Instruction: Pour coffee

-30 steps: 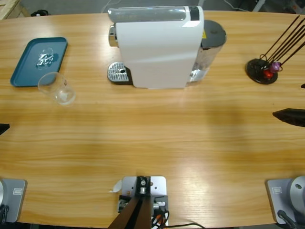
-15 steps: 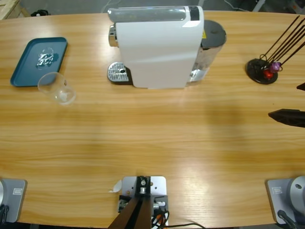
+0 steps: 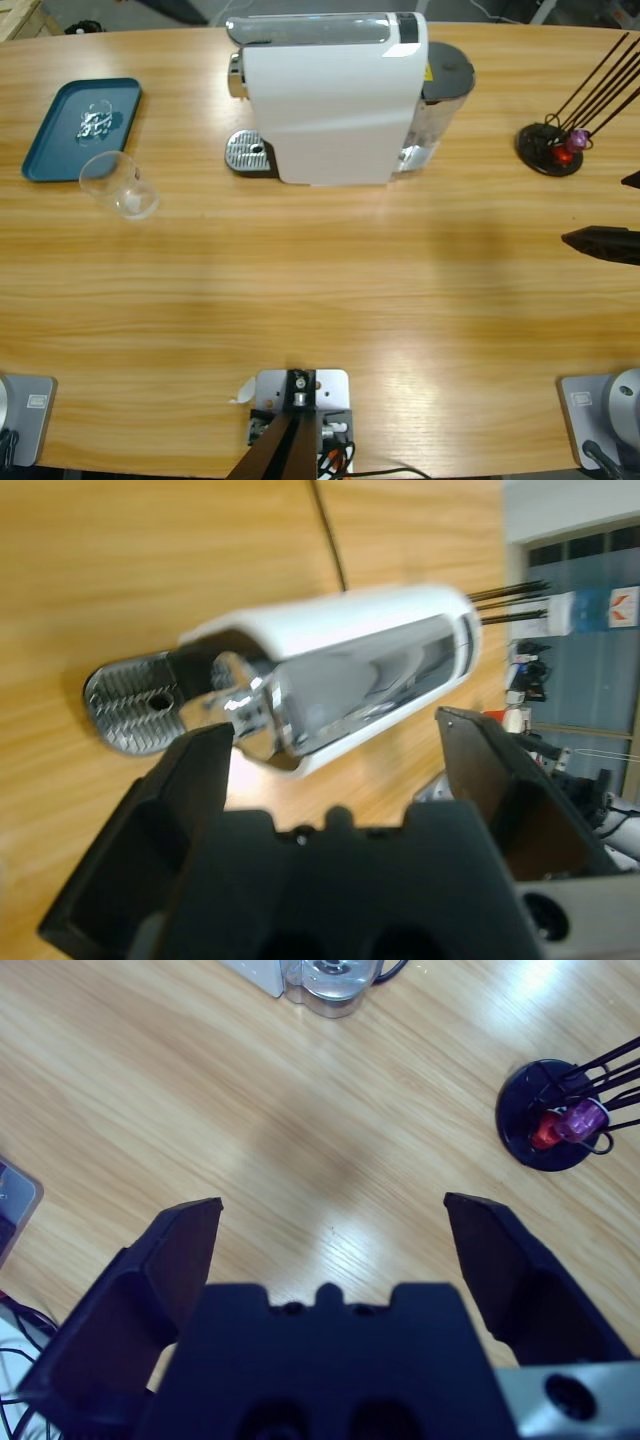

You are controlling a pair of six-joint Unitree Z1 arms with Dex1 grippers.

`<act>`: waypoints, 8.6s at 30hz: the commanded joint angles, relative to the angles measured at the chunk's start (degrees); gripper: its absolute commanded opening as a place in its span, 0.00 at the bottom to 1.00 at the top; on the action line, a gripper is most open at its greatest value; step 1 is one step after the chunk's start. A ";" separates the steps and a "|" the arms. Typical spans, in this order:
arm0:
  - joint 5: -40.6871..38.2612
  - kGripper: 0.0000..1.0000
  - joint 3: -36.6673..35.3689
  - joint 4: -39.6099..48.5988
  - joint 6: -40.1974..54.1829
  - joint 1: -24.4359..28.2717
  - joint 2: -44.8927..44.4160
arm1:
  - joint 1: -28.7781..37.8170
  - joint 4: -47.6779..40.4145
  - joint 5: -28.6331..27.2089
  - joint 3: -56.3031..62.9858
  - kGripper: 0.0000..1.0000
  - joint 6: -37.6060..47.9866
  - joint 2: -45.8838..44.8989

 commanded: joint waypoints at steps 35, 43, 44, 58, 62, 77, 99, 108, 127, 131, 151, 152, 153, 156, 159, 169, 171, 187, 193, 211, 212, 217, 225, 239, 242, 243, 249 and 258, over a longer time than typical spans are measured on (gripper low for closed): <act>2.25 0.26 -2.91 4.70 -0.58 -0.08 7.57 | -0.55 -0.94 0.63 2.08 1.00 0.45 2.09; 2.25 0.14 -2.45 4.70 -0.52 -0.27 7.78 | -0.55 -0.94 0.70 2.08 1.00 0.45 1.71; 2.25 0.14 -2.47 4.65 -0.56 -0.34 7.83 | -0.55 -0.94 0.70 2.08 1.00 0.45 1.73; 3.11 0.00 -1.33 4.70 -0.91 -1.24 7.92 | -0.55 -1.03 0.79 2.08 1.00 0.45 2.06; 4.97 0.00 -1.22 4.79 -1.01 -1.40 6.99 | -0.55 -1.03 0.79 2.10 1.00 0.45 2.15; 4.79 0.00 -6.32 4.66 -3.23 -2.49 4.23 | -0.55 -1.27 0.73 2.17 1.00 0.38 2.27; 1.59 0.00 -12.75 3.19 -2.44 -6.23 4.33 | -0.55 -1.47 0.61 2.17 1.00 0.36 2.23; 1.35 1.00 -14.39 -0.45 30.63 -16.23 1.19 | -0.69 -3.28 -7.04 2.33 1.00 8.51 -0.09; 9.89 1.00 27.15 -3.58 48.47 -16.87 -21.49 | -18.05 -45.57 -20.38 26.18 0.86 24.28 17.44; 9.82 1.00 27.76 -6.10 48.47 -16.80 -20.80 | -21.29 -51.65 -18.60 28.46 0.80 21.79 18.62; 9.40 1.00 28.73 -8.47 48.47 -16.78 -17.83 | -25.98 -62.46 -15.47 29.40 0.64 17.66 27.55; 9.29 1.00 28.73 -8.59 48.42 -16.81 -17.75 | -26.09 -62.55 -15.44 29.33 0.64 17.58 27.41; 9.24 1.00 28.75 -8.66 48.38 -16.78 -17.71 | -26.18 -62.67 -15.44 29.33 0.64 17.58 27.30; 9.10 1.00 28.92 -8.66 48.38 -16.81 -17.78 | -26.81 -63.20 -15.51 29.26 0.64 17.39 27.46; 9.01 1.00 29.22 -8.66 48.29 -16.80 -18.01 | -27.88 -63.83 -15.74 29.08 0.64 16.60 27.64; 8.92 1.00 29.43 -8.94 48.12 -16.81 -17.92 | -29.01 -65.77 -14.49 29.06 0.50 14.51 28.78; 8.92 1.00 29.54 -8.94 48.12 -16.80 -17.92 | -29.11 -65.98 -14.42 29.04 0.50 14.51 29.31; 8.96 1.00 30.40 -9.36 47.24 -16.60 -18.36 | -29.64 -66.87 -14.33 29.24 0.04 13.54 29.31; 8.92 1.00 31.10 -9.51 46.99 -16.60 -18.45 | -29.64 -67.35 -13.49 29.10 0.00 13.54 28.87; 8.92 1.00 33.02 -10.67 46.43 -16.60 -19.43 | -29.64 -66.94 -14.03 27.55 0.00 13.63 25.23; 8.92 1.00 33.25 -10.82 46.29 -16.60 -19.50 | -29.64 -66.26 -14.26 27.13 0.00 13.61 24.66; 8.92 1.00 33.99 -11.07 46.18 -16.60 -19.84 | -29.64 -64.40 -15.00 26.35 0.00 13.63 23.07; 8.61 1.00 34.27 -12.90 45.53 -16.60 -19.50 | -29.64 -55.38 -15.82 22.14 0.00 12.87 14.40; 7.99 0.99 35.06 -13.41 45.48 -16.87 -19.94 | -29.64 -44.27 -16.09 13.98 0.00 9.69 6.28; 7.96 0.99 35.15 -13.41 45.48 -16.87 -20.03 | -29.64 -42.30 -16.09 12.84 0.00 9.39 4.77; 7.96 0.99 35.22 -13.41 45.48 -16.87 -20.08 | -29.64 -41.60 -16.07 12.33 0.00 9.08 4.12; 8.01 0.99 35.23 -13.85 45.48 -16.87 -20.43 | -29.30 -35.04 -12.61 5.72 0.00 8.04 -1.72; 9.00 0.99 37.75 -13.78 45.57 -16.74 -25.00 | -15.15 -29.36 18.21 5.16 0.00 -1.00 -8.56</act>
